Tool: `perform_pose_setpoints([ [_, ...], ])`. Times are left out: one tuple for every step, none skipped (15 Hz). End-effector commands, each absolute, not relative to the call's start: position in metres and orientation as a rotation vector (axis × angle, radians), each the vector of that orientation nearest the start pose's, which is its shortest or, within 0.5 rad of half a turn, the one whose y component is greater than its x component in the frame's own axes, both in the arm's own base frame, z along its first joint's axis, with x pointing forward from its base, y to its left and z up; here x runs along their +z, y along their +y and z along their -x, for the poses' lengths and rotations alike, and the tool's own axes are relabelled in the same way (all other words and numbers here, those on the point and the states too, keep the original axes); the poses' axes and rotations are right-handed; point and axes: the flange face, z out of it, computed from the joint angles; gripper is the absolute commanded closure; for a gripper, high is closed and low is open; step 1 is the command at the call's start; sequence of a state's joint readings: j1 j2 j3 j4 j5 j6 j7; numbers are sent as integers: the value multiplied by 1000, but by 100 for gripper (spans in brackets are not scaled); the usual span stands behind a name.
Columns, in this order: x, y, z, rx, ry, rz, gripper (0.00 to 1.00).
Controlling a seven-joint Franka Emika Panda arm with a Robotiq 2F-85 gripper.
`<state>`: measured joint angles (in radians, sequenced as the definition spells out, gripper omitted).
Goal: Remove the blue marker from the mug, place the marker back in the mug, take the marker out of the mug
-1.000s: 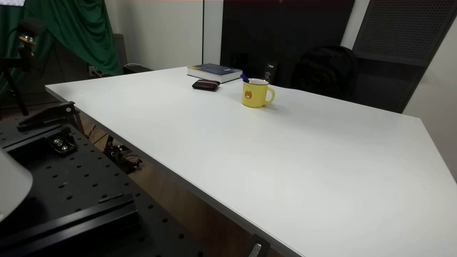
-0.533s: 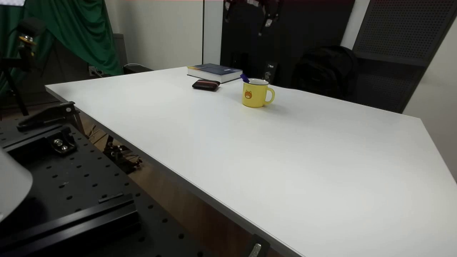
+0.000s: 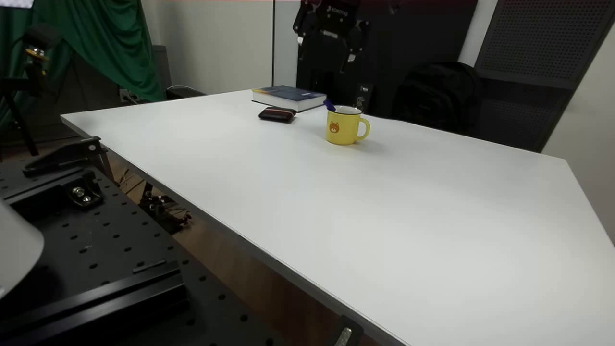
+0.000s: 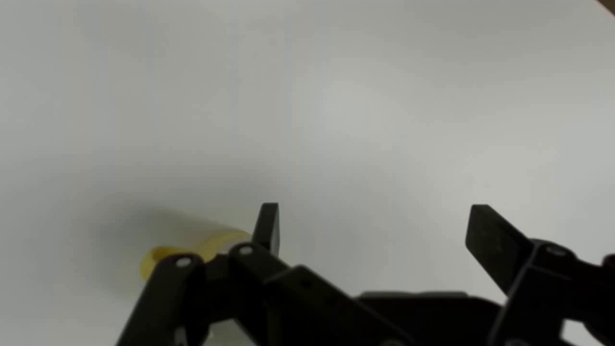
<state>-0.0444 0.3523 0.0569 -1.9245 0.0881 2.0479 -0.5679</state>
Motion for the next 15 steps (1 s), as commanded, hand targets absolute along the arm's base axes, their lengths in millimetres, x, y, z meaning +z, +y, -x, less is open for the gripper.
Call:
perform_pose_setpoints([
  [274,22,-588,256,-869,2896,0],
  [269,26,-585,248,-904,2909,0],
  [265,31,-582,236,-958,2926,0],
  [261,36,-580,226,-1008,2939,0],
  [257,41,-577,215,-1068,2952,0],
  [253,46,-574,201,-1124,2965,0],
  [249,51,-572,187,-1170,2973,0],
  [246,55,-569,169,-1218,2979,0],
  [243,59,-567,145,-1263,2986,0],
  [241,63,-565,118,-1315,2994,0],
  [237,66,-563,100,-1371,3000,0],
  [235,69,-562,81,-1416,3007,0],
  [233,70,-562,64,-1464,3017,0],
  [231,72,-562,49,-1502,3032,0],
  [230,72,-562,46,-1533,3058,0],
])
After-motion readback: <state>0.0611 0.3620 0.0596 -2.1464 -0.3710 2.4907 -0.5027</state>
